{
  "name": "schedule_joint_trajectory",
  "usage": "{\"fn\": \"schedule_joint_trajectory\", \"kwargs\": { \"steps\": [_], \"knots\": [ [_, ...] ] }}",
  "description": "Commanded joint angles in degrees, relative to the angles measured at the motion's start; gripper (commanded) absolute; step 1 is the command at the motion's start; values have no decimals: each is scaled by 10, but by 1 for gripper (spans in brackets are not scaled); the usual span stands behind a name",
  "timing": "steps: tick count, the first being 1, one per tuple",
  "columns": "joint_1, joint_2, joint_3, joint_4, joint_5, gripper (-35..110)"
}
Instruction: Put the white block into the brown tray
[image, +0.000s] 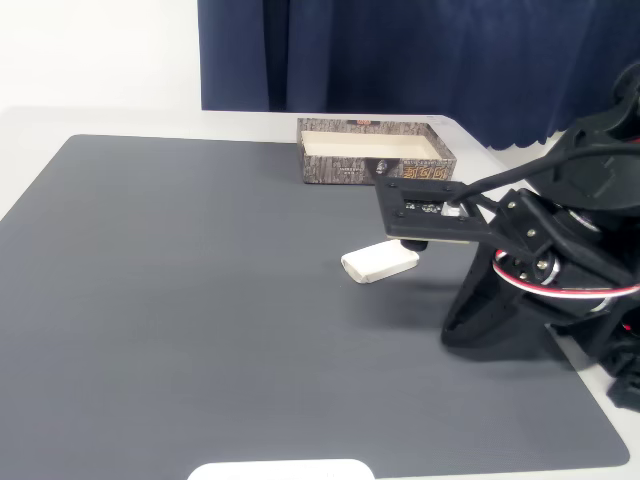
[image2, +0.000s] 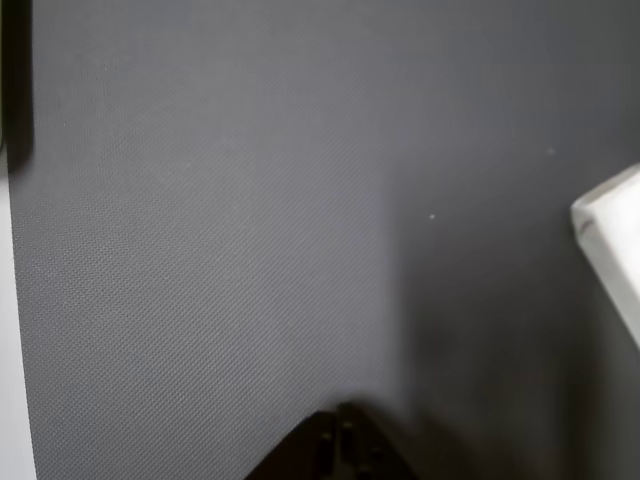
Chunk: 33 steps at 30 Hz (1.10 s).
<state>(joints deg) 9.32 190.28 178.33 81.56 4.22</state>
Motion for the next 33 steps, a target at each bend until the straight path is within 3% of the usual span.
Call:
{"fn": "schedule_joint_trajectory", "kwargs": {
  "steps": [1,10,19,33],
  "knots": [
    [-1,-4,1,41,18,0],
    [7,-17,-24,40,40,0],
    [77,-197,-192,41,-51,0],
    [218,-396,-318,25,-172,0]
  ]
}}
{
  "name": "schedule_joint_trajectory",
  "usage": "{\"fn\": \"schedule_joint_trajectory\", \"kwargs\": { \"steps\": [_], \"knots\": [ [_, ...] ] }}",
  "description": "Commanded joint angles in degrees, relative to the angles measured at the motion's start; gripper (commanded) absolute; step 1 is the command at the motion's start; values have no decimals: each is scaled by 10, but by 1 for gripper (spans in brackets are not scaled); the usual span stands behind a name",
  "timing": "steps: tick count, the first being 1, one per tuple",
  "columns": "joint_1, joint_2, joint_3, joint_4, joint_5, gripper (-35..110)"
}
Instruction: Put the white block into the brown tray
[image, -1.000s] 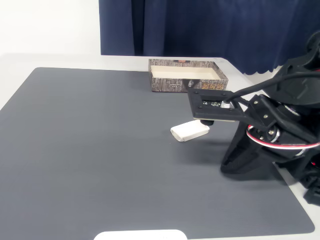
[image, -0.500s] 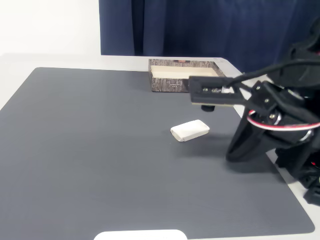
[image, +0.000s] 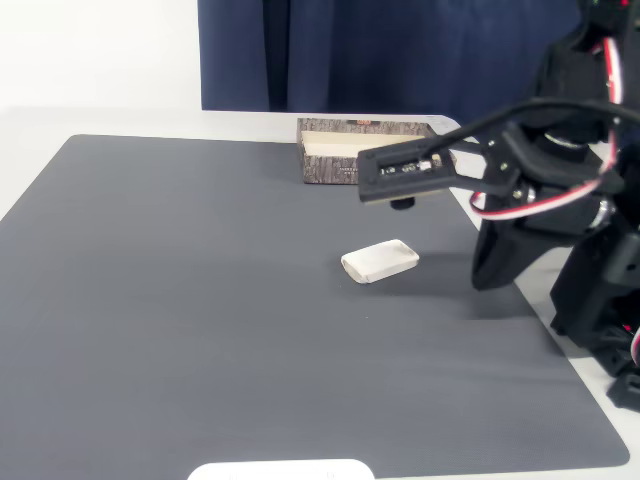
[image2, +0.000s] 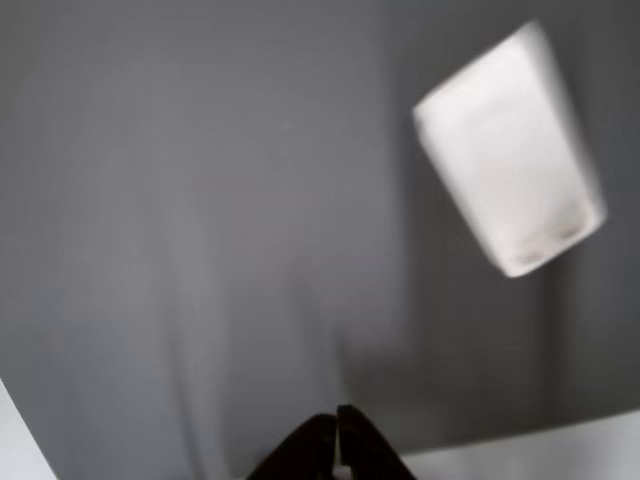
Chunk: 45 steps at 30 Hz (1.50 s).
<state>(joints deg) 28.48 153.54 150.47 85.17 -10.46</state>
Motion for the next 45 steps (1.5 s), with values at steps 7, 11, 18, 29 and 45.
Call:
{"fn": "schedule_joint_trajectory", "kwargs": {
  "steps": [7,11,18,29,45],
  "knots": [
    [62,-125,-116,-29,-72,0],
    [64,-166,-139,-23,-85,0],
    [76,-234,-178,-66,-127,0],
    [79,-366,-281,-73,-176,0],
    [98,-362,-259,-93,-504,0]
  ]
}}
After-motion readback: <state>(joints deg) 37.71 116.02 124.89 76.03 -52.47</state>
